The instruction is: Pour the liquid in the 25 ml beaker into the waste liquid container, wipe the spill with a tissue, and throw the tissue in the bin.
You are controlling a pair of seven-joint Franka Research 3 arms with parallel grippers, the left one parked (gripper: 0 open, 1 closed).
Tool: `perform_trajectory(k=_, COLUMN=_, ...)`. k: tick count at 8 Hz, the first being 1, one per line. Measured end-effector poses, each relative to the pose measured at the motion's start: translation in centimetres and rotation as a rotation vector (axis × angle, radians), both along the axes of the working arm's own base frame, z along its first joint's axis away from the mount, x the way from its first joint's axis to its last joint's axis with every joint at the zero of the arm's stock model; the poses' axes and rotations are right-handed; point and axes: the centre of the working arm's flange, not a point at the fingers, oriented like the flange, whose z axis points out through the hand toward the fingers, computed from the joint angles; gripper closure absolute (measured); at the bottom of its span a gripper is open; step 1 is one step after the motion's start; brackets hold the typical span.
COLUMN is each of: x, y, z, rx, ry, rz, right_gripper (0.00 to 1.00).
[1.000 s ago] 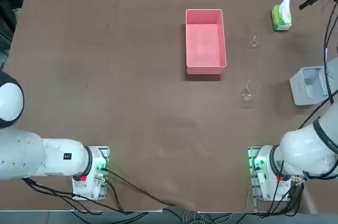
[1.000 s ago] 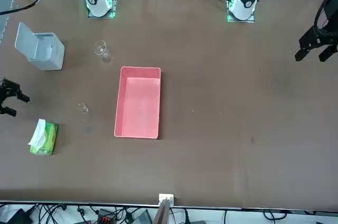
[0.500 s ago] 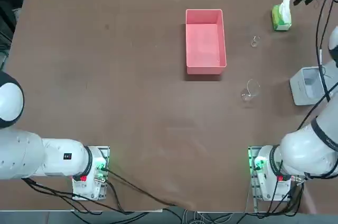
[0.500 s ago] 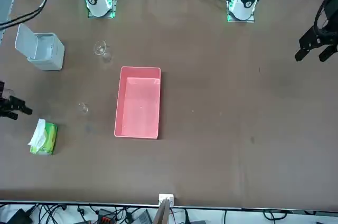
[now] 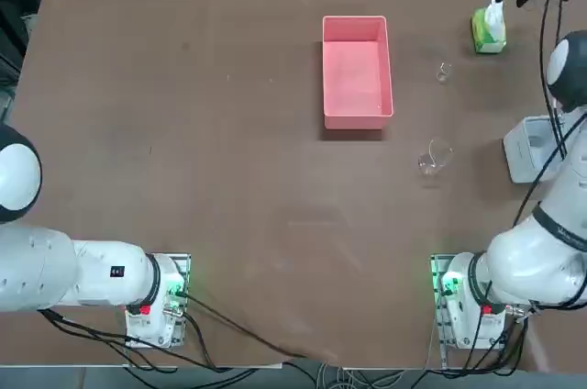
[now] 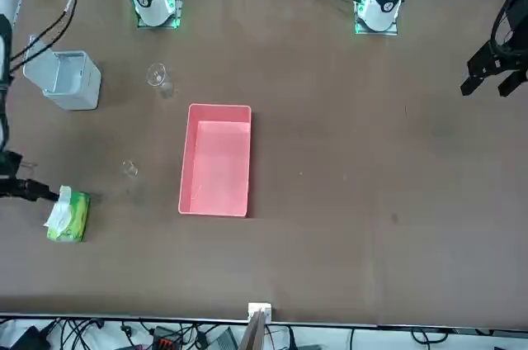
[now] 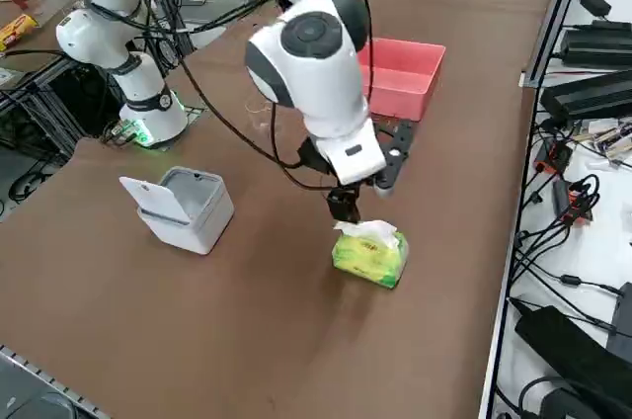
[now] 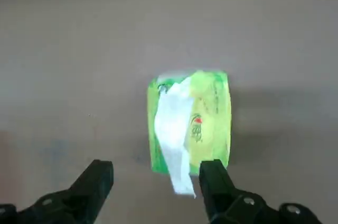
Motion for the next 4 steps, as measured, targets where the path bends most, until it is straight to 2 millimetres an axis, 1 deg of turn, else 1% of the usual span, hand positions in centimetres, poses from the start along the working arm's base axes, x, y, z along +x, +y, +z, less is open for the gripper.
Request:
perform_trajectory(k=2, x=1.2, y=0.1, z=-2.7, rx=-0.015, ry=0.020, rz=0.000, right_gripper=0.00)
perform_trajectory(k=4, x=1.3, y=0.1, z=-5.0, rx=-0.017, ry=0.046, rz=0.000, right_gripper=0.00)
